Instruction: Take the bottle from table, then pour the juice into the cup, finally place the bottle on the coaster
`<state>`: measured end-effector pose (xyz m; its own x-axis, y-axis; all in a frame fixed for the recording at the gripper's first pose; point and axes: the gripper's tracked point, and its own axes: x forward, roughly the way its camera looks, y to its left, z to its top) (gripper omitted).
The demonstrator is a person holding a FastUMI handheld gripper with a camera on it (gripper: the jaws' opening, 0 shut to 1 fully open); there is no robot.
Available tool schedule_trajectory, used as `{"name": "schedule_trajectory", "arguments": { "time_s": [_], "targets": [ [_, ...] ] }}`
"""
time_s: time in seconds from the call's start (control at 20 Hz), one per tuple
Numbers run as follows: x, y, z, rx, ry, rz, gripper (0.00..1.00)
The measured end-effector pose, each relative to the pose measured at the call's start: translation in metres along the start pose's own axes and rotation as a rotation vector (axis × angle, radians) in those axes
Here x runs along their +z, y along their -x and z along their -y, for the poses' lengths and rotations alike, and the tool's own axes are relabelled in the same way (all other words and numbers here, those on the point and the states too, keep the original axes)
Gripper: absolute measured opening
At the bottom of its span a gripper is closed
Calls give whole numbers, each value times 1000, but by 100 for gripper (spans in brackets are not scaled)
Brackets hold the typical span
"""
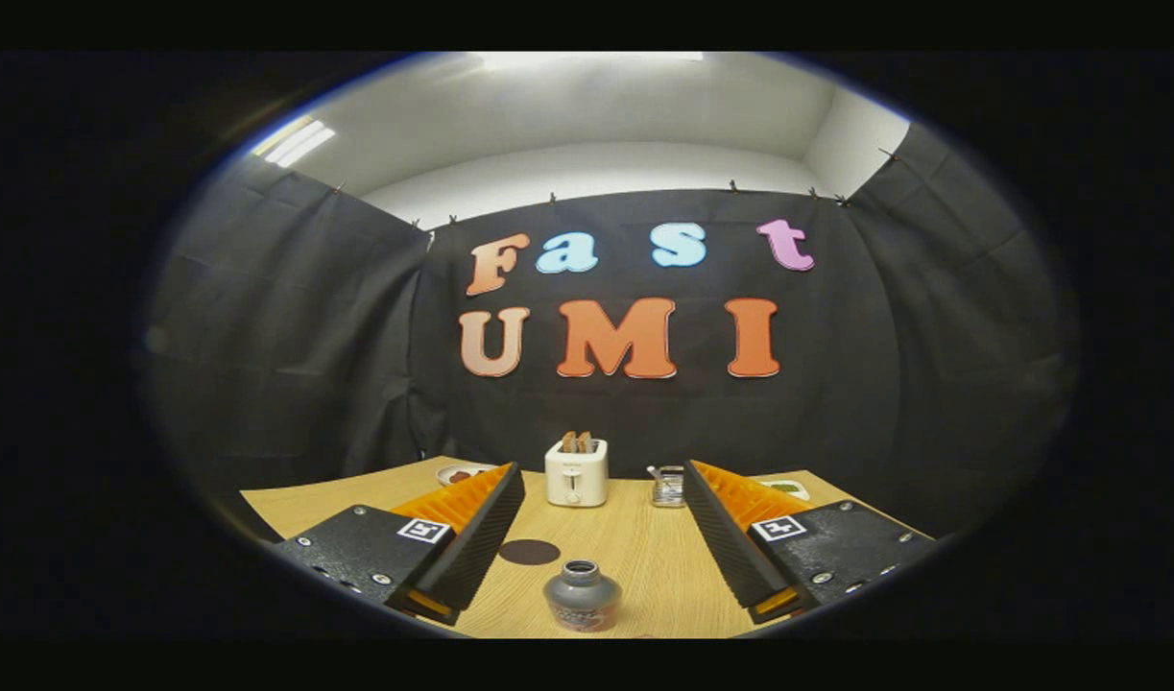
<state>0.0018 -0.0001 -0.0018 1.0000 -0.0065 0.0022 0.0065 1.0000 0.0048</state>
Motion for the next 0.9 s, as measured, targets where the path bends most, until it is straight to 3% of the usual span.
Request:
{"name": "schedule_trajectory", "arguments": {
  "time_s": [0.9],
  "targets": [
    [-28,5,-8,9,7,-53,98]
  ]
}}
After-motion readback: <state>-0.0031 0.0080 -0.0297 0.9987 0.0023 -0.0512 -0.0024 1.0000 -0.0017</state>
